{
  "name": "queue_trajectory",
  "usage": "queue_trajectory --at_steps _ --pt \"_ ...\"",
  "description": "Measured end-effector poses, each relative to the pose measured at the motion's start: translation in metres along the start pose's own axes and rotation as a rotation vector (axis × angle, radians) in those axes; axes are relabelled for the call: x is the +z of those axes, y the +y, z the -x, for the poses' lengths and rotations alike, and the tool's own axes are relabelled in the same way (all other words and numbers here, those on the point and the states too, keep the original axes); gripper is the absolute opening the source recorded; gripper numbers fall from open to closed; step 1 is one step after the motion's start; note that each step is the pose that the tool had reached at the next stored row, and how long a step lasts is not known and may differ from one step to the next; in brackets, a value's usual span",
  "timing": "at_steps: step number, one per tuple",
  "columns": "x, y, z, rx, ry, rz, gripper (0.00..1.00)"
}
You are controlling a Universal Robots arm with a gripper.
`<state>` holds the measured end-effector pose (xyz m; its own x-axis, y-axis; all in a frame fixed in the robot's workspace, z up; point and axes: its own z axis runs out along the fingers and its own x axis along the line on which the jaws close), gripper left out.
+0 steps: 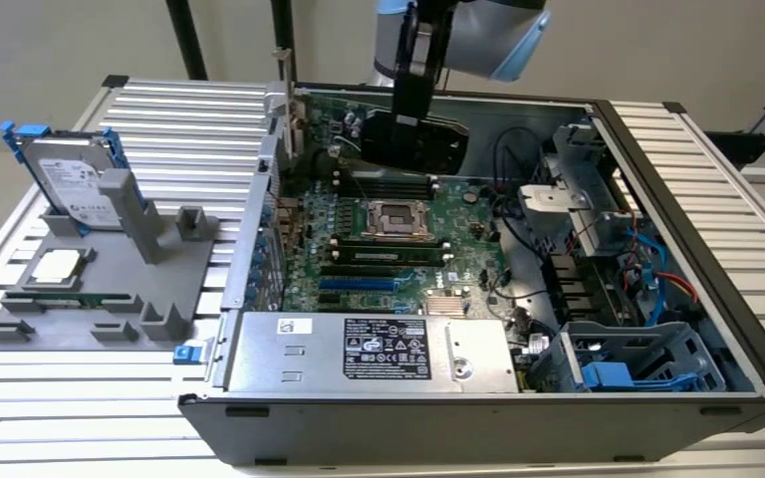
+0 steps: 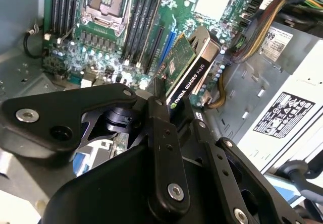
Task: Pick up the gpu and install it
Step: 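Insert the gpu into the slot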
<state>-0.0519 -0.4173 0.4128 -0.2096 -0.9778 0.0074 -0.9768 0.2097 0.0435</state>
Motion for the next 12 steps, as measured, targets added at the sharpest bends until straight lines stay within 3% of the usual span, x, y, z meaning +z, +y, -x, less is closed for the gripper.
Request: queue_trajectory --at_steps 12 --pt "-0.0001 -0.0021 0.0021 -0.057 0.0025 -0.0004 0.00"
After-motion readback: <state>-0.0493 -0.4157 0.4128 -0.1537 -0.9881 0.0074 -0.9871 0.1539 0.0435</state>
